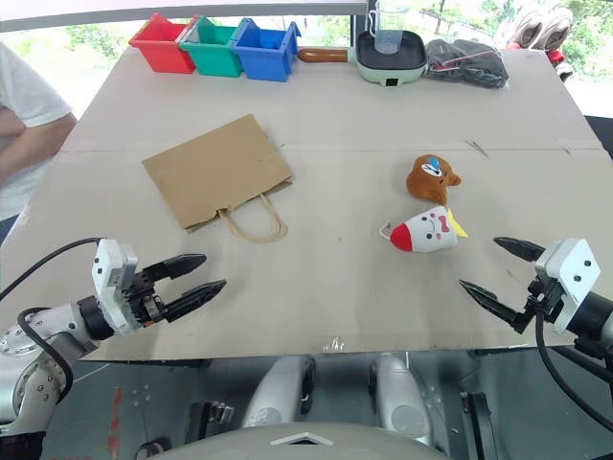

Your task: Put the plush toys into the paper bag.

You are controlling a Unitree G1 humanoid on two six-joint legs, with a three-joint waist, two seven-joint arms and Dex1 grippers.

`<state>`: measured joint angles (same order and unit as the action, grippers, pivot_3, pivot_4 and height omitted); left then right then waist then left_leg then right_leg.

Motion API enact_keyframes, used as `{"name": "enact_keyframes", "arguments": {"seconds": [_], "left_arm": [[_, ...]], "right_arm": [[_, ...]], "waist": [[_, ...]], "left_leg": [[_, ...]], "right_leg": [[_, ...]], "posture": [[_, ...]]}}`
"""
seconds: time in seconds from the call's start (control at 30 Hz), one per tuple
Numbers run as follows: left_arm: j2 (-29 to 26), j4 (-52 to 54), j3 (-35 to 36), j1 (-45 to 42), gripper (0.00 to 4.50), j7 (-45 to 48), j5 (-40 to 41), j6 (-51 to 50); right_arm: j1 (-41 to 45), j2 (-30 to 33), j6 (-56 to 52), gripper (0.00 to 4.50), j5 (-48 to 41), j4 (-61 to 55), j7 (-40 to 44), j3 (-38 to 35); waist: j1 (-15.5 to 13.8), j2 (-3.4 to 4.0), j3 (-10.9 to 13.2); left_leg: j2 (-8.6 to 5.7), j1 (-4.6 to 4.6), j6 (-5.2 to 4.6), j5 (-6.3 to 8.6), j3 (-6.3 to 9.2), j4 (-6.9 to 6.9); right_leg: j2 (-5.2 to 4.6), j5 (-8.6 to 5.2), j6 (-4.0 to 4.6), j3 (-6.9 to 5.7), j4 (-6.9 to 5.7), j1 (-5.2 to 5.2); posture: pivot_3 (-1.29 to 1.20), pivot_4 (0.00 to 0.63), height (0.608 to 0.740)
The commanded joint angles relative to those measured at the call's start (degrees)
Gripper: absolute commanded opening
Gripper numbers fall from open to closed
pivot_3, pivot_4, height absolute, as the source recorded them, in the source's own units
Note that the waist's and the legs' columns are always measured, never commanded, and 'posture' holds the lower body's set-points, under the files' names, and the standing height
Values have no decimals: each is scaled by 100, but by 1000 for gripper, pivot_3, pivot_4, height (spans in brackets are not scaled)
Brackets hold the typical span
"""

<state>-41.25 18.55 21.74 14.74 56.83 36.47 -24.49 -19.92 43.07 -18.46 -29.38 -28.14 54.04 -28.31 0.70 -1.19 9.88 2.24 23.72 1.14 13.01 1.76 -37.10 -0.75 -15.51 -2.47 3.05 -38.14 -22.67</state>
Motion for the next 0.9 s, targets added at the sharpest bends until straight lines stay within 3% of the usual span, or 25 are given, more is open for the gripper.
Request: {"name": "enact_keyframes", "arguments": {"seconds": [0.03,0.17,0.37,0.67,0.77,0.87,0.9], "left_arm": [[-23,-41,36,-271,4204,-99,-184,321],[-48,-700,-52,-1049,4204,-401,-911,1068],[-480,-1723,-622,-1671,4204,3,-2064,2641],[-366,-3127,-1546,-2823,4204,-45,-3036,4151],[-177,-3451,-1781,-3205,3438,36,-3021,4241],[-76,-3537,-1895,-3322,2081,222,-2871,4223],[-23,-3486,-1921,-3321,1560,343,-2710,4105]], "right_arm": [[239,-136,-67,4500,-174,-288,-268,138],[822,-477,-497,4500,-384,-941,-882,848],[1020,-525,-886,4500,-454,-1594,-1159,1693],[756,-633,-780,4500,-205,-1770,-1441,2097],[728,-719,-760,4500,-73,-1830,-1595,2271],[742,-805,-913,4500,-142,-1862,-1733,2390],[765,-867,-960,4006,-202,-1854,-1781,2450]], "waist": [[1,0,0],[-1,4,0],[-7,-4,-1],[-15,-5,-2],[-6,-7,-3],[24,-8,-3],[29,-8,-3]], "left_leg": [[0,0,0,0,0,0],[6,1,1,-1,13,-12],[-2,7,0,0,2,-3],[-2,7,-1,0,5,-1],[-2,7,-1,0,2,-5],[-2,7,-1,0,3,-5],[-1,7,-1,0,3,-5]], "right_leg": [[0,0,0,0,0,0],[15,-7,-12,-4,-8,-3],[8,17,-10,5,2,-5],[6,18,-13,-3,4,-3],[6,19,-15,0,2,-1],[7,20,-15,-1,0,-2],[7,20,-15,0,-2,-3]], "posture": [[0,150,740],[0,150,740],[0,150,740],[0,150,740],[0,150,740],[0,150,740],[0,150,740]]}}
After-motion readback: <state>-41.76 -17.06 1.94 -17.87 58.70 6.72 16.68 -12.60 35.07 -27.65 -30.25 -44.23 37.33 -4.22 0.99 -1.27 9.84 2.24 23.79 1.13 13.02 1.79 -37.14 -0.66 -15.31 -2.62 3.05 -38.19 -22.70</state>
